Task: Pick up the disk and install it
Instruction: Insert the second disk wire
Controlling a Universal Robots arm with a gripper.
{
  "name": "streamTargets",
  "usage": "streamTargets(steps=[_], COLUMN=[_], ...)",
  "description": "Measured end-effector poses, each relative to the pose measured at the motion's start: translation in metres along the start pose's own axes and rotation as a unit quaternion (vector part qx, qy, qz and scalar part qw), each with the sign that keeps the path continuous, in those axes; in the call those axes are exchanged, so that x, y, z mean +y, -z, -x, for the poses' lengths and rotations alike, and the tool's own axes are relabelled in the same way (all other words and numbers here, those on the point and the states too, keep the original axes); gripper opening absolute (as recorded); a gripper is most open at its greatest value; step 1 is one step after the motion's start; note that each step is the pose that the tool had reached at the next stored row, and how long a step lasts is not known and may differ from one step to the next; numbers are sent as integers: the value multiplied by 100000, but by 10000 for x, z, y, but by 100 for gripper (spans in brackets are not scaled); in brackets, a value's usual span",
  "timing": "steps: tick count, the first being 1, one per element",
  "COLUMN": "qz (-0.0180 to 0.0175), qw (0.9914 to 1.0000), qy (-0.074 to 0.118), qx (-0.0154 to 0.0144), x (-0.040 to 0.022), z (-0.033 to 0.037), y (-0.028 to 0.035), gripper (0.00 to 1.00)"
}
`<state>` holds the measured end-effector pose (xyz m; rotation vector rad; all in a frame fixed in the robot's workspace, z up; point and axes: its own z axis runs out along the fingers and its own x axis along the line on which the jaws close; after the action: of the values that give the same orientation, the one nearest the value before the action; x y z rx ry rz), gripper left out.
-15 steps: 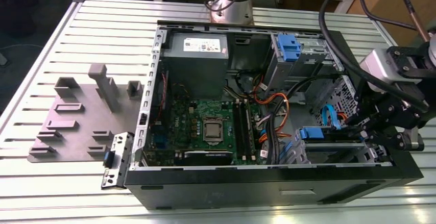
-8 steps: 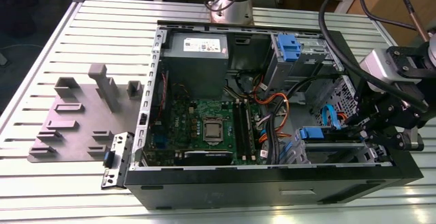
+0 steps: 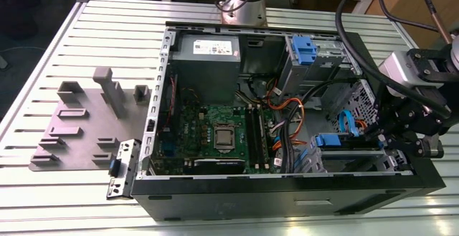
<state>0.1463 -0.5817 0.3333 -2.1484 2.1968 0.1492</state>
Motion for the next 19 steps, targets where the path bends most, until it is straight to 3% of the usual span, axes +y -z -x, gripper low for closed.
streamTargets(steps=[2, 19], qz=[-2, 1], qw=[100000, 100000], qy=[-1, 2], qx=[0, -46], x=[0, 1], z=[0, 5], y=[0, 34], gripper=[16, 16])
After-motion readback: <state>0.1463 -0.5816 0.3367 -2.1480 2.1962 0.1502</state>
